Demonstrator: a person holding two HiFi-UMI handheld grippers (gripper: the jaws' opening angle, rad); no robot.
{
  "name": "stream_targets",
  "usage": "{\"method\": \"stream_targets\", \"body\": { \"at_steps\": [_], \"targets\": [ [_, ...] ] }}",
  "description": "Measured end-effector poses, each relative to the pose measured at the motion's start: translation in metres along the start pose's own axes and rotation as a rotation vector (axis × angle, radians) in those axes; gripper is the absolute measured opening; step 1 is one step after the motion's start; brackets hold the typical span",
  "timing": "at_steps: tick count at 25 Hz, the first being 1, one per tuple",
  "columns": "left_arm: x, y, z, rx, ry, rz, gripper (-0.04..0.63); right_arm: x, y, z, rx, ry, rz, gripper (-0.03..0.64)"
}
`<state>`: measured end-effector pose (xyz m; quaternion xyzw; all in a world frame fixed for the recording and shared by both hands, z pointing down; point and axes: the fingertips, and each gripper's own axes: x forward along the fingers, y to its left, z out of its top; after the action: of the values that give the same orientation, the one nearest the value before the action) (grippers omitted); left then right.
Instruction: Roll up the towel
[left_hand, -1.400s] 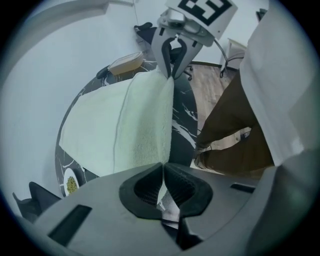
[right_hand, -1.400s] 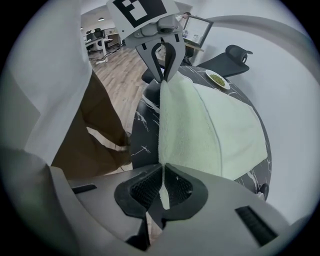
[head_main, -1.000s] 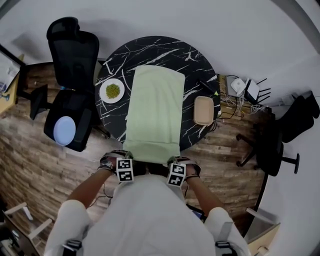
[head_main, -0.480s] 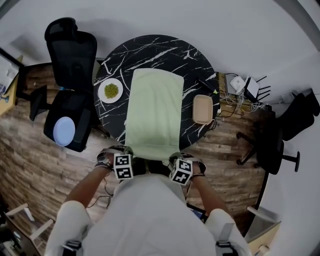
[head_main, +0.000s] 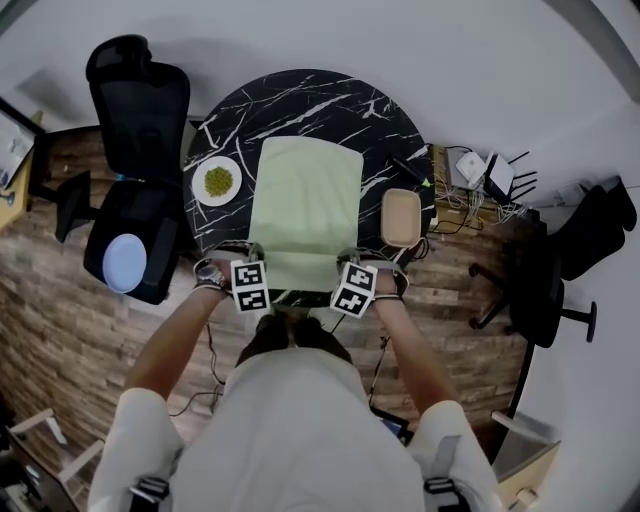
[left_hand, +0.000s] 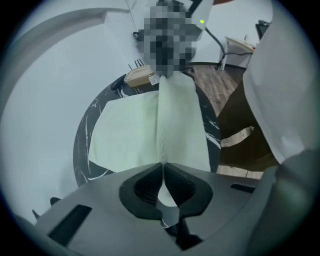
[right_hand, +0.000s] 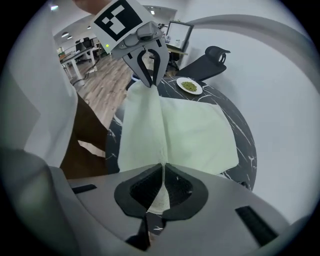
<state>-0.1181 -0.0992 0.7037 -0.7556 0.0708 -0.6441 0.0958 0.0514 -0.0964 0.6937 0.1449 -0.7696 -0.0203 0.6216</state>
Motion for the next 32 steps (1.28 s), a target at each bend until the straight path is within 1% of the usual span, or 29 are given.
{"method": "stream_targets", "body": {
  "at_steps": [2,4,5,6,7,8,9,11,12,14,16,18,21,25,27,31,32],
  "targets": [
    [0.003,0.014,0.0,-0.006,0.002,0.048,0.011,0.007,-0.011,0.0,0.005,0.01,-0.029,0.008],
    [0.007,0.024,0.001,-0.009,0.003,0.087,0.012,0.016,-0.016,-0.002,0.031,0.017,-0.048,0.01],
    [0.009,0.025,0.002,-0.012,0.0,0.096,0.012,0.019,-0.017,-0.004,0.055,0.016,-0.057,0.035],
    [0.01,0.024,0.004,-0.021,-0.007,0.097,0.043,0.021,-0.018,-0.006,0.084,0.011,-0.068,0.093],
    [0.01,0.023,0.006,-0.036,-0.018,0.094,0.149,0.022,-0.018,-0.007,0.112,0.0,-0.08,0.166],
    [0.009,0.021,0.007,-0.052,-0.029,0.091,0.199,0.02,-0.019,-0.008,0.13,-0.015,-0.098,0.179],
    [0.008,0.021,0.007,-0.063,-0.038,0.094,0.207,0.018,-0.021,-0.009,0.133,-0.03,-0.124,0.179],
    [0.005,0.019,0.006,-0.078,-0.047,0.113,0.224,0.011,-0.02,-0.01,0.102,-0.053,-0.177,0.181],
    [0.004,0.016,0.005,-0.088,-0.053,0.119,0.224,0.008,-0.015,-0.009,0.078,-0.065,-0.185,0.181],
    [0.004,-0.001,0.007,-0.096,-0.062,0.099,0.221,0.007,0.009,-0.004,0.016,-0.081,-0.154,0.179],
    [0.01,-0.03,0.011,-0.058,-0.057,0.053,0.195,0.014,0.041,0.001,-0.056,-0.079,-0.102,0.161],
    [0.02,-0.057,0.015,-0.015,-0.046,0.012,0.183,0.019,0.068,0.007,-0.092,-0.078,-0.061,0.158],
    [0.033,-0.078,0.018,-0.015,-0.033,-0.024,0.179,0.025,0.091,0.015,-0.087,-0.078,-0.038,0.158],
    [0.047,-0.079,0.009,-0.029,0.005,-0.031,0.17,0.048,0.095,0.0,-0.08,-0.008,-0.028,0.159],
    [0.054,-0.078,0.001,-0.03,0.029,-0.031,0.143,0.057,0.093,-0.009,-0.063,0.018,-0.019,0.158],
    [0.057,-0.077,-0.008,-0.044,0.04,-0.034,0.121,0.06,0.09,-0.01,-0.058,0.016,-0.01,0.158],
    [0.057,-0.076,-0.01,-0.042,0.045,-0.025,0.083,0.059,0.088,-0.01,-0.06,0.011,-0.025,0.153]
  ]
}}
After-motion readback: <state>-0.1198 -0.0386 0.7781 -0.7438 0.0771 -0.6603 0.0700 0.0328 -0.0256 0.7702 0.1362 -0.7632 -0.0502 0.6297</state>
